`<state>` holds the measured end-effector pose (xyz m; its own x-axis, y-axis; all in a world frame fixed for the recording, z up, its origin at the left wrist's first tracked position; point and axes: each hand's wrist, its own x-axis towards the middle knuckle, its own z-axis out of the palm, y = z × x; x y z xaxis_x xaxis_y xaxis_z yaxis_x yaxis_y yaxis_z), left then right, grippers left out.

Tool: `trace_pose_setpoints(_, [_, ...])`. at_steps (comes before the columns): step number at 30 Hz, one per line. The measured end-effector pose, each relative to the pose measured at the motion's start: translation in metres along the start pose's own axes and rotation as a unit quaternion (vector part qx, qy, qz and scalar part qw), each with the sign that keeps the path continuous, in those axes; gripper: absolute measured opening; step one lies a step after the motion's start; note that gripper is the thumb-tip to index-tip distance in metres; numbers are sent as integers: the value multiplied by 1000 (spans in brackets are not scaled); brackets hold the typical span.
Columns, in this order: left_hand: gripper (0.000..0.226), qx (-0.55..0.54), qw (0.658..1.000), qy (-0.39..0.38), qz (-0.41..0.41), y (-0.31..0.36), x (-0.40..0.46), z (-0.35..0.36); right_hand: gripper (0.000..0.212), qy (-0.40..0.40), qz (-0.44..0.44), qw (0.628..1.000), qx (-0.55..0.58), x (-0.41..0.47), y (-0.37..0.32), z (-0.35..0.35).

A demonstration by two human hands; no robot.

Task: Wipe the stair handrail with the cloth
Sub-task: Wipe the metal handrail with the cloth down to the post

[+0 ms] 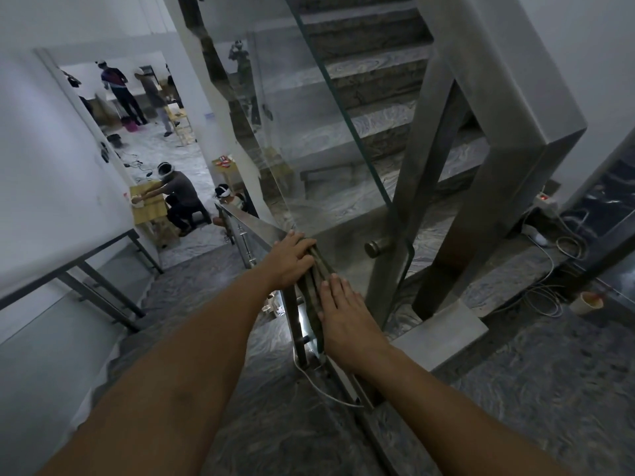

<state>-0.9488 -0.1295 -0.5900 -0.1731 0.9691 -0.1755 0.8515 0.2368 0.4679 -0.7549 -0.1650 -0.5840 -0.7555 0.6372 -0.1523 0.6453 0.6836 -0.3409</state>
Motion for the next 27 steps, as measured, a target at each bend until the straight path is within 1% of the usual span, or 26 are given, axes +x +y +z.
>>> trace_pose_setpoints(2, [53, -47, 999, 6, -7, -3, 2, -1, 75, -9, 2, 1000, 11, 6, 0, -2])
trace_pose_setpoints(5, [43, -75, 997, 34, -4, -3, 2, 3, 74, -14, 3, 1000, 12, 10, 0, -2])
trace_pose_setpoints(7, [44, -70, 995, 69, -11, -2, -2, 8, 69, -10, 2, 1000, 9, 9, -1, -2])
trace_pose_setpoints(9, [51, -53, 994, 93, -21, -2, -10, 12, 63, -6, -2, 1000, 0, 6, 0, -1])
trace_pose_setpoints(11, [62, -41, 993, 109, -33, 1, -18, 17, 61, -7, -16, 1000, -22, 2, 2, -1])
trace_pose_setpoints(14, [68, -20, 992, 115, -55, 7, -33, 27, 61, -3, -43, 997, -68, -11, 9, 2])
trace_pose_setpoints(17, [63, -29, 990, 126, -59, 18, -54, 41, 62, -16, -72, 994, -85, -28, 17, 4])
trace_pose_setpoints(20, [56, -37, 988, 141, -54, 31, -76, 59, 58, -23, -90, 992, -91, -53, 29, 4])
trace_pose_setpoints(24, [65, -62, 987, 143, -35, 49, -101, 83, 59, -29, -128, 982, -138, -88, 47, -1])
trace_pose_setpoints(27, [65, -64, 987, 142, -34, 61, -116, 98, 64, 7, -166, 972, -168, -104, 67, -4])
